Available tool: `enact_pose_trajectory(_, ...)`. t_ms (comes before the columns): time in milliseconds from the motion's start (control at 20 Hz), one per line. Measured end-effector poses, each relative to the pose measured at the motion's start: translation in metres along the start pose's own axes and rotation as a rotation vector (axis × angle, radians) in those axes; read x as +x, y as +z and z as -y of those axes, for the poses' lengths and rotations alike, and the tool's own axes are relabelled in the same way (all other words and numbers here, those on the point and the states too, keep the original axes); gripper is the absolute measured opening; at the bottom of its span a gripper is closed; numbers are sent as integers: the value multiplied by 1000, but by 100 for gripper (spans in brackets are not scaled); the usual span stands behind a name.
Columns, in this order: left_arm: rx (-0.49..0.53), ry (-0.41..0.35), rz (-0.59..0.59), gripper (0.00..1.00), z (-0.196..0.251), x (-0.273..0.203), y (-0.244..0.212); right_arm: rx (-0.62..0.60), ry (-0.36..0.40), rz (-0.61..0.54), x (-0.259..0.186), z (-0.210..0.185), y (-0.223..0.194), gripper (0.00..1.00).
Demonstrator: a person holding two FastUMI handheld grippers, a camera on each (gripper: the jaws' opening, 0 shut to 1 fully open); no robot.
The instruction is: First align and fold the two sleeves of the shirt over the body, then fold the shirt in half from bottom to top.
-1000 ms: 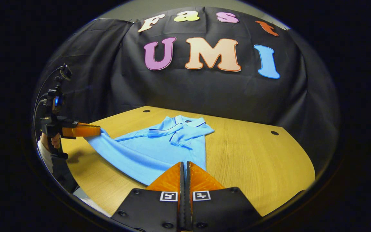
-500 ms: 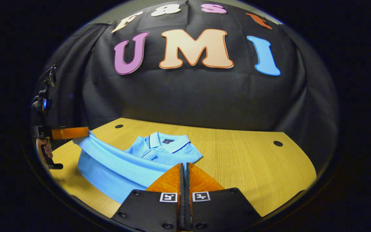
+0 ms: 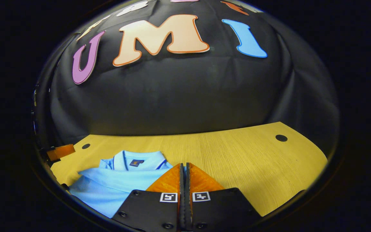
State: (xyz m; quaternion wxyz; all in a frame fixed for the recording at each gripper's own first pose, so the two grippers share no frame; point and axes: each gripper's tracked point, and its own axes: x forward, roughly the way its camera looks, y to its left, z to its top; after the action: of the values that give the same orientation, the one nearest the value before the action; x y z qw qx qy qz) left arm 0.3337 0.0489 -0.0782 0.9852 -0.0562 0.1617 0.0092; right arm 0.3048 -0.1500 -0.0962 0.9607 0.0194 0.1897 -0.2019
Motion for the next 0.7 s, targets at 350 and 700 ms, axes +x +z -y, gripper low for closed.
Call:
enact_pose_trajectory(350,-95,-76,19,42,6,-25,10,53,112,-43,-8,-6,-15,98)
enact_pose_trajectory(700,29,-81,216,94,9,-129,64,-6,216,103,-113,-17,28,98)
